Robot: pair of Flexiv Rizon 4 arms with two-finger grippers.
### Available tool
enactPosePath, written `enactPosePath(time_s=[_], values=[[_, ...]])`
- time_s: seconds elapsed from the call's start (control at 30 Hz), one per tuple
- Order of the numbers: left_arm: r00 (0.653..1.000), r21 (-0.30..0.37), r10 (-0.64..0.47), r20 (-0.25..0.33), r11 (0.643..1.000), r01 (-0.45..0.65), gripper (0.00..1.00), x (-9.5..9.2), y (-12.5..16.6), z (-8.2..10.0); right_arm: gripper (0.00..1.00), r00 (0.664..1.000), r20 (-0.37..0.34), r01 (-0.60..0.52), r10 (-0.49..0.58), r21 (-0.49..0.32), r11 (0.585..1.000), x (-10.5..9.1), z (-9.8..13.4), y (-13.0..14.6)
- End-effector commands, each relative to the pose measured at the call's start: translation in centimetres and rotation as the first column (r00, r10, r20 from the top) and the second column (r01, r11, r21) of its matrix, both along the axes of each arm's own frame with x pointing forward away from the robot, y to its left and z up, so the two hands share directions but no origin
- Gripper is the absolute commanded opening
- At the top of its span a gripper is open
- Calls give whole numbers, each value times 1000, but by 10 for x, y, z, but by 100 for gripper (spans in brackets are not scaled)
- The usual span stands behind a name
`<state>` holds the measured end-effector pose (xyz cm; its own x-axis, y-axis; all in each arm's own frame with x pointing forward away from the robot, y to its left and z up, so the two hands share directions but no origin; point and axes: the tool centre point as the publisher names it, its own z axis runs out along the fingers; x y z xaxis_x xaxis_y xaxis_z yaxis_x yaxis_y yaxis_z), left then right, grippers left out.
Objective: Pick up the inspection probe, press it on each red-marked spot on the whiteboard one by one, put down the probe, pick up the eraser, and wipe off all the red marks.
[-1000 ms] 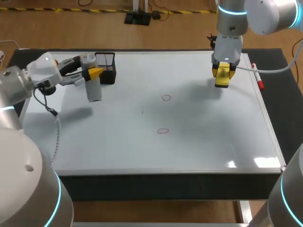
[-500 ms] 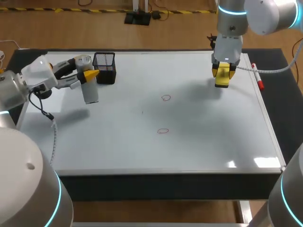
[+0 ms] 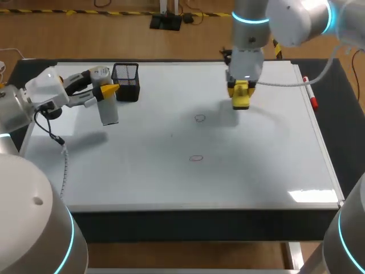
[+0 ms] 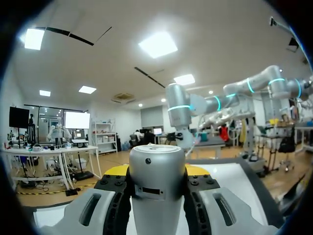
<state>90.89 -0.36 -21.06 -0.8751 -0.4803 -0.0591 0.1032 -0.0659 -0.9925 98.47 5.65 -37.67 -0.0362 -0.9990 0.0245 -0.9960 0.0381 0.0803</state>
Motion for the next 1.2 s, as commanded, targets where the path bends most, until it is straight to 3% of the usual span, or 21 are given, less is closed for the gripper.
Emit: enactPosePath(time_s=[0.03, 0.53, 0.93, 1.2], values=[[1000, -1, 2, 1, 1000, -2, 0, 0, 0, 1, 0, 1000, 14, -16, 17, -30, 999, -10, -2, 25], [1000, -1, 2, 1, 1000, -2, 0, 0, 0, 1, 0, 994, 36, -105, 105, 14, 994, -48, -11, 97], [1000, -1, 2, 1, 1000, -2, 0, 0, 0, 1, 0, 992, 18, -128, 127, 18, 992, -50, -20, 144], [1000, -1, 2, 1, 1000, -2, 0, 0, 0, 1, 0, 992, 28, -125, 124, 22, 992, -47, -28, 156]])
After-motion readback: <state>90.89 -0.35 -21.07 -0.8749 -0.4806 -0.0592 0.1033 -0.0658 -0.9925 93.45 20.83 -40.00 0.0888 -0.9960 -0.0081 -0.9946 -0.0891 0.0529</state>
